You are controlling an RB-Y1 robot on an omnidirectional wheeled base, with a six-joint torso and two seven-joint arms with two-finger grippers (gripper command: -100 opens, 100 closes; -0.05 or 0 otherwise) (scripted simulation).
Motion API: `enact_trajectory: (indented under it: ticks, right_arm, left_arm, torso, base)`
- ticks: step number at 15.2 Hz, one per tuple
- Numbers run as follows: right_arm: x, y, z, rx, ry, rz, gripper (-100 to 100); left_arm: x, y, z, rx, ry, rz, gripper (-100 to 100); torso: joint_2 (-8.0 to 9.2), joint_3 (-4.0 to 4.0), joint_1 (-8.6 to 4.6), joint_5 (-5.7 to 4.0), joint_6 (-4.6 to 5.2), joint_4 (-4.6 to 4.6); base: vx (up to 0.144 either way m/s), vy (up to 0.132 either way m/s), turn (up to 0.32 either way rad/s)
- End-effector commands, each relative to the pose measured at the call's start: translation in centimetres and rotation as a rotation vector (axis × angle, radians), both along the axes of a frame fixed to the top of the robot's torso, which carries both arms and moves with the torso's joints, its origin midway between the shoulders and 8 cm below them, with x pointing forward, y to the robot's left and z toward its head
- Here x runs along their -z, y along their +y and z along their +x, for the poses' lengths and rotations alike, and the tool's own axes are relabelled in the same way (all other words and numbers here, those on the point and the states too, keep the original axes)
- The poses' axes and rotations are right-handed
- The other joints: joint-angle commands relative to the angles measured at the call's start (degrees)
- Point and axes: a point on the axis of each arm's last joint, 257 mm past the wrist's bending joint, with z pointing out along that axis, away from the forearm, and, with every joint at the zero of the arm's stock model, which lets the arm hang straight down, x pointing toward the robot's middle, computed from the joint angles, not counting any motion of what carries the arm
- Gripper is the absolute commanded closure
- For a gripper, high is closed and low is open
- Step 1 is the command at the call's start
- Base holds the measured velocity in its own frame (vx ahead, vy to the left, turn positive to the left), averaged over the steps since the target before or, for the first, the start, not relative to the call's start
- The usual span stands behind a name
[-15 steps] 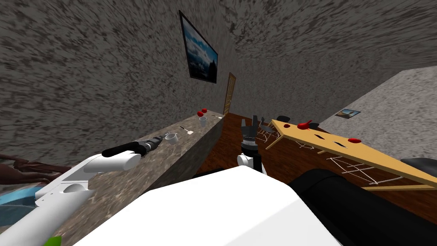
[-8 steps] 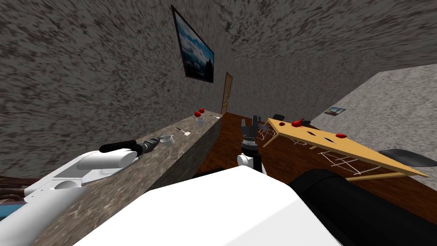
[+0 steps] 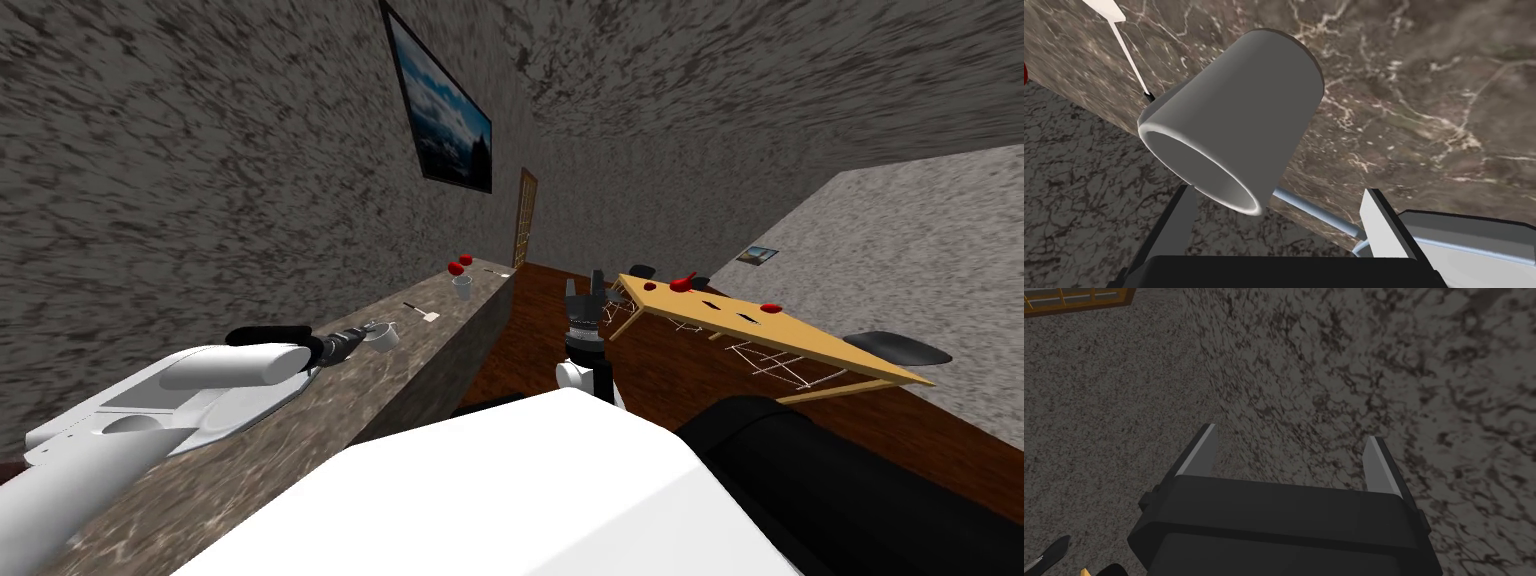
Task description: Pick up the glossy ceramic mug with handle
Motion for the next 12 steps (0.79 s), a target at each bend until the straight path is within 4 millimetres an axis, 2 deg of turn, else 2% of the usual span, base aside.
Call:
enact_trajectory:
  ticks: [1, 12]
  right_arm:
    - [0.0, 0.0, 0.0, 0.000, 0.000, 0.000, 0]
    - [0.0, 0.0, 0.0, 0.000, 0.000, 0.000, 0]
  left_arm:
    - [0.3, 0.6, -0.7, -0.011, 0.049, 0.002, -100]
    - [0.8, 3.2, -4.7, -0.062, 0.268, -0.004, -100]
  torso:
    - [0.00, 0.00, 0.00, 0.00, 0.00, 0.00]
    - [0.00, 0.00, 0.02, 0.00, 0.00, 0.00]
  base:
    - [0.025, -0.005, -0.126]
    - [0.019, -0.001, -0.094]
